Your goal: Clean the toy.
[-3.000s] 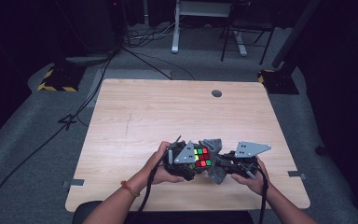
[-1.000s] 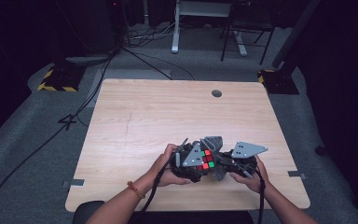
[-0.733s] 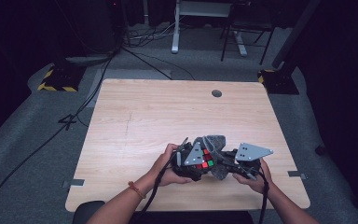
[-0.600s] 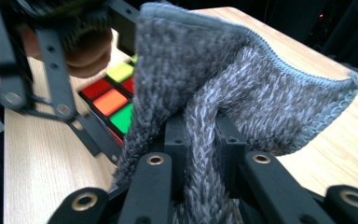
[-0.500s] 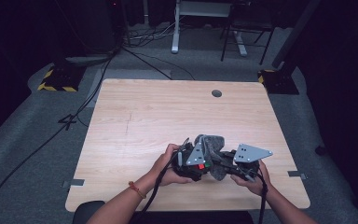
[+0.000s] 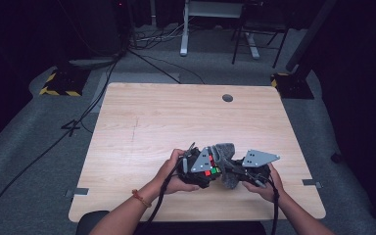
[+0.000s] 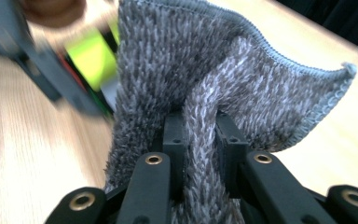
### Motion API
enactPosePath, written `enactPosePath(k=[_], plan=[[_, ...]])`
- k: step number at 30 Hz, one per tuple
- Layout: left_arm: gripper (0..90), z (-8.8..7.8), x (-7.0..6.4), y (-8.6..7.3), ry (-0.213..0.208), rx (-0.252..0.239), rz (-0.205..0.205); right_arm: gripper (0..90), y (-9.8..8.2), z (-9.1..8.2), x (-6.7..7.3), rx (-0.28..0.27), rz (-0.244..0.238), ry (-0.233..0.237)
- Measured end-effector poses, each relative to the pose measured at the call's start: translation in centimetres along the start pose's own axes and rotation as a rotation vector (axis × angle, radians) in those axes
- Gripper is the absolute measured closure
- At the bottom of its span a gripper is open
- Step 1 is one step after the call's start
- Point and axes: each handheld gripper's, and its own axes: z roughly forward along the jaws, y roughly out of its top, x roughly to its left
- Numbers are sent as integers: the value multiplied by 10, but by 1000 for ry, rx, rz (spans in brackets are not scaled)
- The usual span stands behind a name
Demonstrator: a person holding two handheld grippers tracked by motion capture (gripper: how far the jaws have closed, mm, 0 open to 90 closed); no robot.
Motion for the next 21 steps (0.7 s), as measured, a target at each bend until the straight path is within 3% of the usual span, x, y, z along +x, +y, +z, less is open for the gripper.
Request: enactPosePath(k=[2,4,9,14,21], plan=[[331,-5,2,1,-2,-30,-10,779,-3,3,-1,16,5,17],[331,-7,2,1,-2,-29,0,779,-3,5,2,15,7,32],[330,-9,4,0,-18,-48,-11,783,4,-2,7,-25,8,33],[331,-11,2,2,-1,-38,11,782,7,-7,9,-29,-14,6],[331,-5,0,-2,24,25,27,782,6,-15,8,-57,2,15]])
